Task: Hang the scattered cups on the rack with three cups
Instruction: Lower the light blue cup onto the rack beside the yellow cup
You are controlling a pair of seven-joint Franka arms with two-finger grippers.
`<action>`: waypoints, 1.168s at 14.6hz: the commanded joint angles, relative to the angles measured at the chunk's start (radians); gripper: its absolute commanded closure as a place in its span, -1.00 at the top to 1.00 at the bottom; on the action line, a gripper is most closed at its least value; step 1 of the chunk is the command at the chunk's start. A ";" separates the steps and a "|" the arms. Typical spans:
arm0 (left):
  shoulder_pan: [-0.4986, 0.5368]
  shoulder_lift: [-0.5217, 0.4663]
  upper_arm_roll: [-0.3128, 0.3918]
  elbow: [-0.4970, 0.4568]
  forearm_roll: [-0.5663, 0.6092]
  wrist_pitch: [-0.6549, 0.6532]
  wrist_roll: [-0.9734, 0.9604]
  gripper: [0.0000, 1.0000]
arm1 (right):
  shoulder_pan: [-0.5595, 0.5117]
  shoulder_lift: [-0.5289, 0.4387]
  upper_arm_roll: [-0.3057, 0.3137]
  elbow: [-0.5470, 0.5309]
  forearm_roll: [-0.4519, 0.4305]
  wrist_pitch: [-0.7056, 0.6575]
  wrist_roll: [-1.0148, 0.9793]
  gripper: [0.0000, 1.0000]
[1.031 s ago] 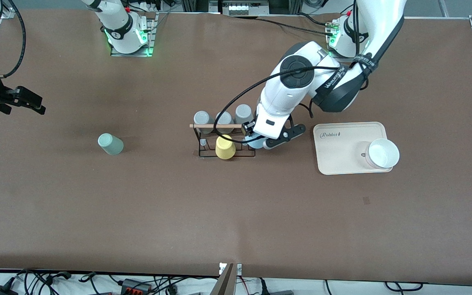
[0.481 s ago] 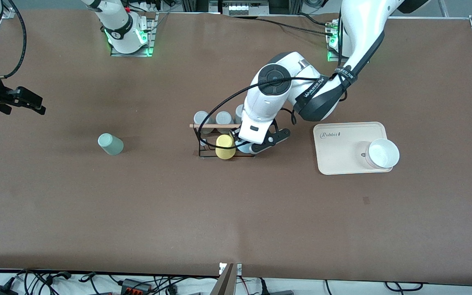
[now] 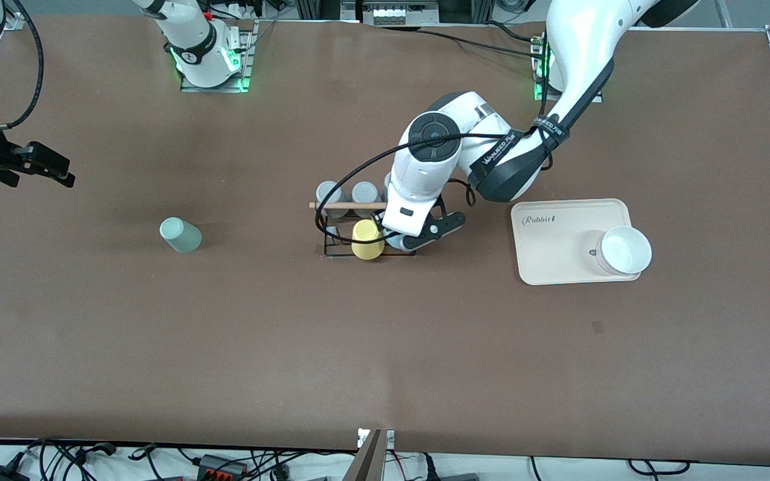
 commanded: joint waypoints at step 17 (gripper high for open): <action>-0.086 0.071 0.075 0.040 0.043 0.012 -0.032 -0.23 | -0.017 0.007 0.011 0.003 -0.010 0.002 -0.006 1.00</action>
